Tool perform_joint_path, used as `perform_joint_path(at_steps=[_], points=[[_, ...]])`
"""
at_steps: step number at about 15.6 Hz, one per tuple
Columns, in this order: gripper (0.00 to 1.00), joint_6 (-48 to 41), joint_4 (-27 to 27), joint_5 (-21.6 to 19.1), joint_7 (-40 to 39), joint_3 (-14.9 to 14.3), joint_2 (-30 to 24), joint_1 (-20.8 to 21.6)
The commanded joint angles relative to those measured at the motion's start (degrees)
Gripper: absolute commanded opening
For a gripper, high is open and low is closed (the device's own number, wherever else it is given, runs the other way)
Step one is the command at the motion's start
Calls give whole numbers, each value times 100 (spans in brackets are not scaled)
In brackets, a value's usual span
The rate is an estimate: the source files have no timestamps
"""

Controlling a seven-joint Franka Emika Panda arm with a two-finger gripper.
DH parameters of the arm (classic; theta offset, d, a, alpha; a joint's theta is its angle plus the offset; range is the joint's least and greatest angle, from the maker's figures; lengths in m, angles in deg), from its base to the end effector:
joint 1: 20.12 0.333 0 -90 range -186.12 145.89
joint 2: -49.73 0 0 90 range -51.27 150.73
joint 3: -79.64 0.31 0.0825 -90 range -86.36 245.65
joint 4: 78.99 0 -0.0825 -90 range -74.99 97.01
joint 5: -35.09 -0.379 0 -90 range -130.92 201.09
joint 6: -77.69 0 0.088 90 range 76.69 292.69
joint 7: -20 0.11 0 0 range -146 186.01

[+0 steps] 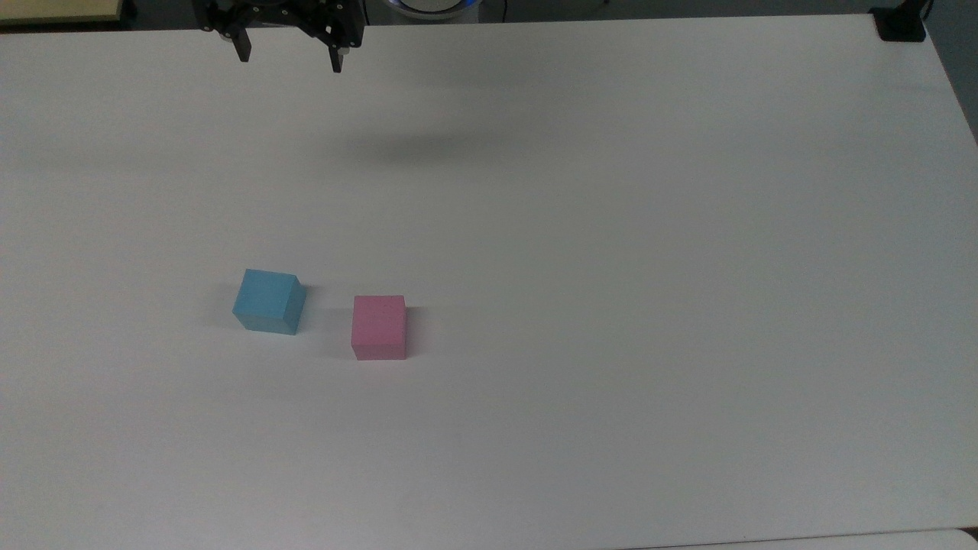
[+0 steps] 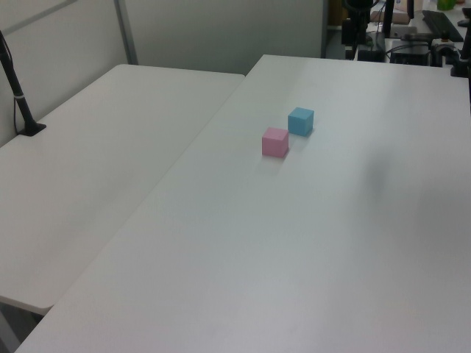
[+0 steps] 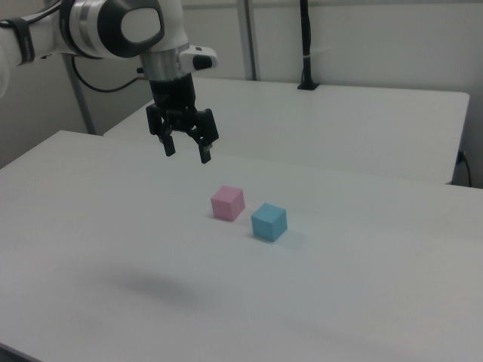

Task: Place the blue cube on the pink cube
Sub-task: 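Move the open gripper down toward the light-blue cube, then lower the gripper around the light-blue cube and close on it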

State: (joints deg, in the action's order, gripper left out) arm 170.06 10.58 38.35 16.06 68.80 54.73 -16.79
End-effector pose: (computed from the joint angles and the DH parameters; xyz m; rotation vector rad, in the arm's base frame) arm 0.5718 -0.0771 0.5745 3.0704 -0.0898 -0.0676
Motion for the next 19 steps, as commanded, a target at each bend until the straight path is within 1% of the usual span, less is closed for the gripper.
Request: perform_joint_path(at_steps=[1, 4, 5, 8, 10, 14, 15, 17, 19], points=[[100, 132, 201, -18, -28, -41, -183, 45], [100, 158, 70, -27, -98, -41, -61, -7], [100, 245, 26, -62, -124, -41, 105, -77], [100, 947, -45, -220, -195, -41, 431, -279], [100, 1492, -54, -212, -186, -41, 905, -394], [100, 2354, -54, -98, -55, -32, 1670, -376], [100, 2451, -71, -19, 24, -32, 1810, -376], [100, 2584, -273, 122, 200, -32, 2083, -403], [100, 2689, -405, 140, 227, -32, 2303, -473]])
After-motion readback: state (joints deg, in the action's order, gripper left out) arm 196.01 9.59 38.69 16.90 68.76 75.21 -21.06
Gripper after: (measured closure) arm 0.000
